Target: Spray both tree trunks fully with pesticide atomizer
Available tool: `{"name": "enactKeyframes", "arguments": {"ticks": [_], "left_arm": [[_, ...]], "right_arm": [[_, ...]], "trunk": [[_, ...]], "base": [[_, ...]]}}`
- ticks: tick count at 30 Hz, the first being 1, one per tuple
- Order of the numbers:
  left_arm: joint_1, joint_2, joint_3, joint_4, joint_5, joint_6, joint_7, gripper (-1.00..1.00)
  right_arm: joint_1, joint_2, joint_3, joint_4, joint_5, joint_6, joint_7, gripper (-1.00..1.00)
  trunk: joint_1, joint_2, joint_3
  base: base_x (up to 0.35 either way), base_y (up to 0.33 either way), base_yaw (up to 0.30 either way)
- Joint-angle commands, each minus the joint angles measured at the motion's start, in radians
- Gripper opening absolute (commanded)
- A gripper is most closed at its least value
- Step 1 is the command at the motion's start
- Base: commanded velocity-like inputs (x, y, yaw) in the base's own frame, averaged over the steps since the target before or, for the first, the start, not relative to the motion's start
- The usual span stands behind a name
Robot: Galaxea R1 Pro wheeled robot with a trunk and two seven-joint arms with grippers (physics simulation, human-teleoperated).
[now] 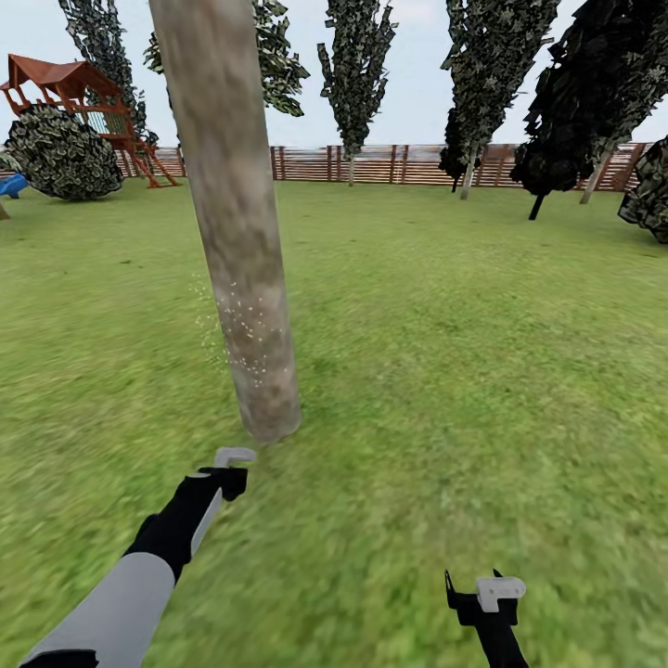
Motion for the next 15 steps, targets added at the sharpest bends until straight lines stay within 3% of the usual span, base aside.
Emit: {"name": "enactKeyframes", "arguments": {"ticks": [1, 7, 11, 15], "left_arm": [[0.004, 0.001, 0.0, 0.0, 0.001, -0.003, 0.0, -1.0], [0.02, 0.001, 0.001, -0.002, 0.001, -0.006, 0.002, -1.0], [0.03, -0.001, 0.068, -0.001, 0.0, -0.013, 0.007, -1.0], [0.033, -0.002, 0.087, 0.0, -0.005, -0.044, 0.007, -1.0]], "right_arm": [[0.0, 0.0, 0.0, 0.0, 0.0, 0.0, 0.0, 1.0], [0.0, 0.0, -0.001, 0.0, -0.001, 0.001, 0.0, 1.0], [0.0, 0.001, 0.0, 0.0, -0.002, 0.0, -0.001, 1.0], [0.0, 0.002, 0.001, 0.0, -0.002, 0.0, -0.001, 1.0]], "trunk": [[0.0, 0.0, 0.0], [0.0, 0.0, 0.0], [0.0, 0.0, 0.0], [0.0, 0.0, 0.0]], "base": [[0.0, -0.063, 0.0], [0.0, -0.239, 0.001], [0.0, -0.269, 0.192], [0.006, -0.27, 0.269]]}}
